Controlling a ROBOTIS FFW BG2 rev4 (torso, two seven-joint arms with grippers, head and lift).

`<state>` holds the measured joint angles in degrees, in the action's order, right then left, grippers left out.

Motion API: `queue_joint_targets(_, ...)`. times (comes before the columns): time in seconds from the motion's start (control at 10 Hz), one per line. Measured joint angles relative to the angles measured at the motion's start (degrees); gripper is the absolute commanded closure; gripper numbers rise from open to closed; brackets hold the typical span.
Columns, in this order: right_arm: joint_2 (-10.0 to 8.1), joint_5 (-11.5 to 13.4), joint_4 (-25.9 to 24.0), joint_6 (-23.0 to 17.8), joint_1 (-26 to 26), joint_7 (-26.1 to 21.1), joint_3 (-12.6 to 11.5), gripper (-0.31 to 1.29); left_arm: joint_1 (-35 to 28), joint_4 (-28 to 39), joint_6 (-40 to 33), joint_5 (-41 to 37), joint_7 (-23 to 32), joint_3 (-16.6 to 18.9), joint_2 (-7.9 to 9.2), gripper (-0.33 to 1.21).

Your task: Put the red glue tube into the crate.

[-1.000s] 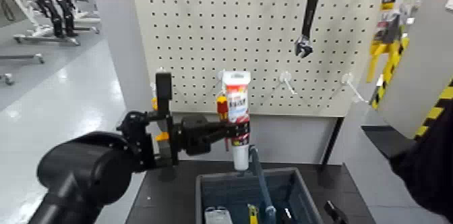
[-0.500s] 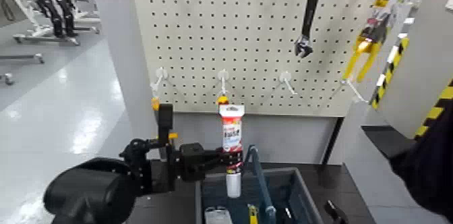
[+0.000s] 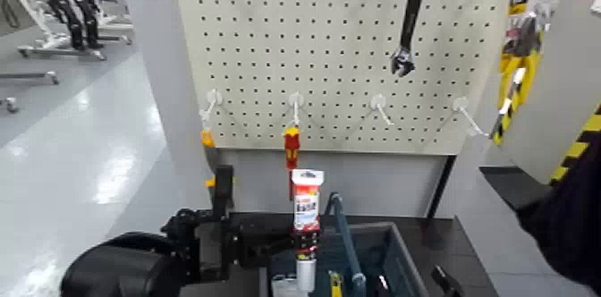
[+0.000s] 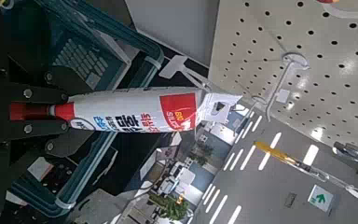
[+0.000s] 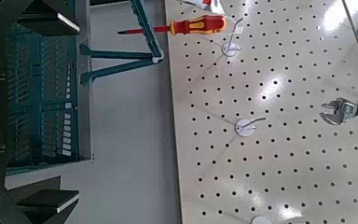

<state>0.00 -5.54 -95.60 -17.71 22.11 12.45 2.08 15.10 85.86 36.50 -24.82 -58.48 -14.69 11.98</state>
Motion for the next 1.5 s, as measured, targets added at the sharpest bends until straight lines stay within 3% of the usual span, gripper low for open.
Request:
queue_joint_targets(0.3,0.0,0.0,-0.03,-0.04,-0.05,-0.23,0.12,0.07,-0.51,-1.12,0.97,2.48,-1.15,0.27,0.06,1.18)
queue_joint_targets(0.4,0.0,0.0,-0.03,-0.05,-0.05,-0.31,0.18,0.07,-0.71,-1.4,1.24,2.96,-1.32,0.47,0.06,1.01)
queue_joint_targets(0.5,0.0,0.0,-0.03,-0.05,-0.04,-0.32,0.18,0.07,-0.74,-1.5,1.5,3.71,-1.57,0.47,0.03,0.39)
queue_joint_targets(0.6,0.0,0.0,-0.08,-0.05,0.01,-0.32,0.13,0.07,-0.73,-1.51,1.69,4.46,-1.73,0.42,0.04,0.02)
queue_joint_targets(0.8,0.0,0.0,-0.11,-0.1,0.03,-0.32,0.1,0.07,-0.59,-1.48,1.39,4.76,-1.67,0.41,0.06,0.19)
queue_joint_targets(1.5,-0.02,0.0,-0.11,-0.69,0.14,-0.24,0.11,0.07,0.18,-0.78,-0.05,4.79,-0.58,-0.2,0.24,0.18)
